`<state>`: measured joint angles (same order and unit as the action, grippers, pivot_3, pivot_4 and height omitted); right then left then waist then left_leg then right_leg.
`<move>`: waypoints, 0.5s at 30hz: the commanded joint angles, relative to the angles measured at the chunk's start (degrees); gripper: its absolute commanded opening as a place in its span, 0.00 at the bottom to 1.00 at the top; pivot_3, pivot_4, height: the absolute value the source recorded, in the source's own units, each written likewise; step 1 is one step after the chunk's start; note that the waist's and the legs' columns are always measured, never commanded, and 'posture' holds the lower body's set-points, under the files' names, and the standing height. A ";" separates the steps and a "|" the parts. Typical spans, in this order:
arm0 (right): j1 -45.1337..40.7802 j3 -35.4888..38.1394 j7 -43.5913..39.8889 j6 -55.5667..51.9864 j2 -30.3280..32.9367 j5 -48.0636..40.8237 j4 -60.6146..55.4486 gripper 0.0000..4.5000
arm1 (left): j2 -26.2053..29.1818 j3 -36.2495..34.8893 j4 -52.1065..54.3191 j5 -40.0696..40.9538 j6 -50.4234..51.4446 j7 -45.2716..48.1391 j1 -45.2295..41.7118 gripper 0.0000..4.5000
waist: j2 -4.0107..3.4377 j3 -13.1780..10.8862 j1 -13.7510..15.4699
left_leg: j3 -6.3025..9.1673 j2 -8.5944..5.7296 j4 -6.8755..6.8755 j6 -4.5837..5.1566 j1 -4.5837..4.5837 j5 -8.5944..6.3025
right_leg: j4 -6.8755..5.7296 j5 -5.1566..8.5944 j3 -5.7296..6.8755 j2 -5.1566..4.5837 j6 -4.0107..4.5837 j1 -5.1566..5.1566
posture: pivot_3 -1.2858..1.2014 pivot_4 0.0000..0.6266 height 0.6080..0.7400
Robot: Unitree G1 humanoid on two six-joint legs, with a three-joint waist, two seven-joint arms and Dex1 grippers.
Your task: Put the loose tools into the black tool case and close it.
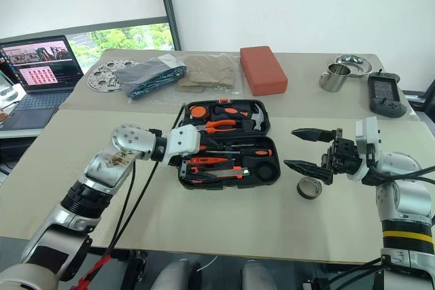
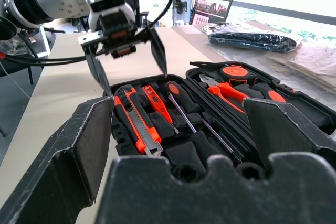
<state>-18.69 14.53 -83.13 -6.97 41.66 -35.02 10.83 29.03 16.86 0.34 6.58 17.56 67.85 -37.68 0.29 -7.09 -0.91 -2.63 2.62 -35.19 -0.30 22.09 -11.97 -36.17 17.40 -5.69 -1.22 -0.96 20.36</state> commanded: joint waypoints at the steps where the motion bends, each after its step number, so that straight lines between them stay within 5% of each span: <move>1: -0.94 1.36 0.17 0.63 0.47 -0.73 -0.69 1.00 | -2.26 -1.89 -0.67 2.57 -1.77 -1.23 -1.02 0.94 | 0.00 0.00 0.07 | 0.00 0.00 -0.01 0.00 0.00 0.00 | 0.00 0.00 0.01 0.00 0.00 0.00 | 0.52 0.24 1.00; 3: -0.74 1.49 0.23 0.71 0.44 -0.77 -0.80 1.00 | -4.26 -1.96 -1.70 4.24 -1.93 -1.14 -0.49 0.85 | 0.00 0.00 0.11 | 0.01 -0.01 -0.02 0.00 0.01 0.00 | 0.00 0.00 0.01 -0.01 0.00 -0.01 | 0.52 0.24 1.00; 13: 0.44 2.03 0.59 1.77 0.27 -0.54 -0.92 1.00 | -9.49 1.02 -15.61 1.44 -11.12 -1.77 1.54 0.05 | -0.01 0.01 0.00 | 0.02 -0.02 -0.04 0.00 -0.01 0.00 | -0.03 0.00 0.01 0.01 0.00 -0.02 | 0.52 0.24 1.00; 15: 0.60 1.98 0.95 1.97 0.12 -0.49 -1.20 1.00 | -9.16 2.40 -18.70 -0.83 -14.22 -1.41 1.84 0.02 | -0.01 0.00 -0.03 | 0.02 -0.03 -0.05 0.00 -0.01 0.00 | -0.01 0.00 0.01 0.01 0.00 -0.03 | 0.52 0.24 1.00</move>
<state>-18.06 14.63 -82.71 -6.25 41.62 -35.00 11.03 19.57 18.60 -16.59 7.54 6.74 66.44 -35.85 0.28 -7.08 -0.93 -2.61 2.60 -35.24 -0.30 22.08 -11.97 -36.19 17.40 -5.67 -1.21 -0.96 20.33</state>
